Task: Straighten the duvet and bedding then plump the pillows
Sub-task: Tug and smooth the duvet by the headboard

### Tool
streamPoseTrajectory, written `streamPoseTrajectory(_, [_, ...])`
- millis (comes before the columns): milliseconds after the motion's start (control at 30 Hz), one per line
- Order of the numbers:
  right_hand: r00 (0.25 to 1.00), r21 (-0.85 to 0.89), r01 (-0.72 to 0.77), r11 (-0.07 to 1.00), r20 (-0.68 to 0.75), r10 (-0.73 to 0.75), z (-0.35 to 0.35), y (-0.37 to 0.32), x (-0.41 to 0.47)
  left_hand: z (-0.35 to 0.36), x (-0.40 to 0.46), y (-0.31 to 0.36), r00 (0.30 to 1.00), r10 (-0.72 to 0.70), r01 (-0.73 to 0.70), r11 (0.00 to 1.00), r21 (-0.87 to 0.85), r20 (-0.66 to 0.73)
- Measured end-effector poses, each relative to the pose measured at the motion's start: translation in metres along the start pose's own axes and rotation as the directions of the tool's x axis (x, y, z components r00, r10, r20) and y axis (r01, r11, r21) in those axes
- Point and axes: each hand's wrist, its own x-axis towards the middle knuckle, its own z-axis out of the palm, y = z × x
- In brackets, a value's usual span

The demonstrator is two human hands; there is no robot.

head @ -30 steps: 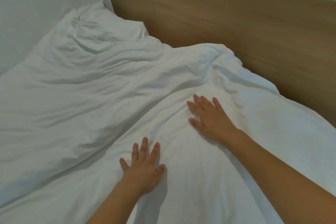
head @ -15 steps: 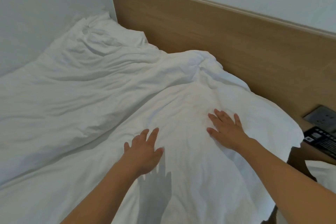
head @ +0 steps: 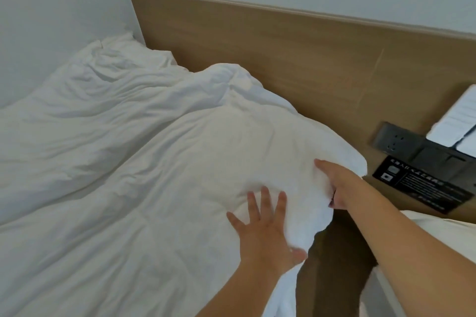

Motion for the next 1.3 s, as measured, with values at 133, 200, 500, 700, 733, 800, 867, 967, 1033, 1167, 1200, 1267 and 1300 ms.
streamPoseTrajectory(133, [0.996,0.058,0.039,0.998,0.072,-0.043,-0.006,-0.006,-0.005,-0.01,-0.009,0.015,0.999,-0.022,0.02,0.998,0.055,0.03])
streamPoseTrajectory(200, [0.998,0.15,0.041,0.988,0.04,-0.047,-0.012,-0.012,-0.008,-0.022,-0.012,0.014,0.998,-0.027,0.03,0.997,0.07,-0.048])
streamPoseTrajectory(500, [0.953,0.298,0.257,0.919,0.078,-0.292,-0.004,-0.046,-0.003,-0.082,0.012,-0.02,0.874,-0.155,-0.065,0.902,-0.428,-0.46])
streamPoseTrajectory(700, [0.989,-0.038,0.137,0.99,0.055,-0.135,-0.025,-0.024,0.014,-0.006,-0.001,-0.012,0.939,0.287,-0.235,0.937,0.258,-0.189])
streamPoseTrajectory(733, [0.995,-0.012,0.078,0.997,0.066,-0.077,-0.029,-0.021,0.014,0.007,-0.005,-0.01,0.943,0.304,-0.256,0.92,0.296,-0.132])
streamPoseTrajectory(800, [0.995,0.107,-0.011,0.994,0.101,0.0,-0.032,-0.016,0.015,0.015,-0.01,-0.005,0.962,0.259,-0.22,0.923,0.315,-0.088])
streamPoseTrajectory(867, [0.991,0.207,-0.055,0.977,0.129,0.028,-0.031,-0.017,0.016,0.008,-0.007,0.002,0.977,0.197,-0.16,0.927,0.338,-0.076])
streamPoseTrajectory(967, [0.973,0.218,-0.105,0.97,0.222,0.055,-0.023,-0.02,0.006,-0.01,-0.005,0.017,0.994,0.088,-0.06,0.931,0.36,-0.063])
streamPoseTrajectory(1033, [0.976,0.141,-0.045,0.989,0.216,0.014,-0.017,-0.022,0.0,-0.014,-0.004,0.026,0.997,0.048,-0.02,0.924,0.381,-0.064])
streamPoseTrajectory(1167, [0.941,0.068,0.322,0.944,0.09,-0.327,-0.011,-0.038,-0.003,-0.016,-0.002,0.031,0.994,-0.023,0.059,0.928,0.368,-0.103])
streamPoseTrajectory(1200, [0.898,-0.012,0.439,0.898,0.026,-0.438,-0.013,-0.046,-0.006,-0.019,-0.001,0.029,0.991,-0.025,0.068,0.941,0.332,-0.133])
streamPoseTrajectory(1267, [0.797,-0.127,0.593,0.795,-0.047,-0.602,-0.023,-0.066,-0.012,-0.028,0.003,0.024,0.964,0.028,0.034,0.973,0.227,-0.263])
streamPoseTrajectory(1300, [0.767,-0.119,0.629,0.769,-0.069,-0.638,-0.026,-0.073,-0.016,-0.035,0.004,0.02,0.94,0.065,-0.002,0.983,0.185,-0.334])
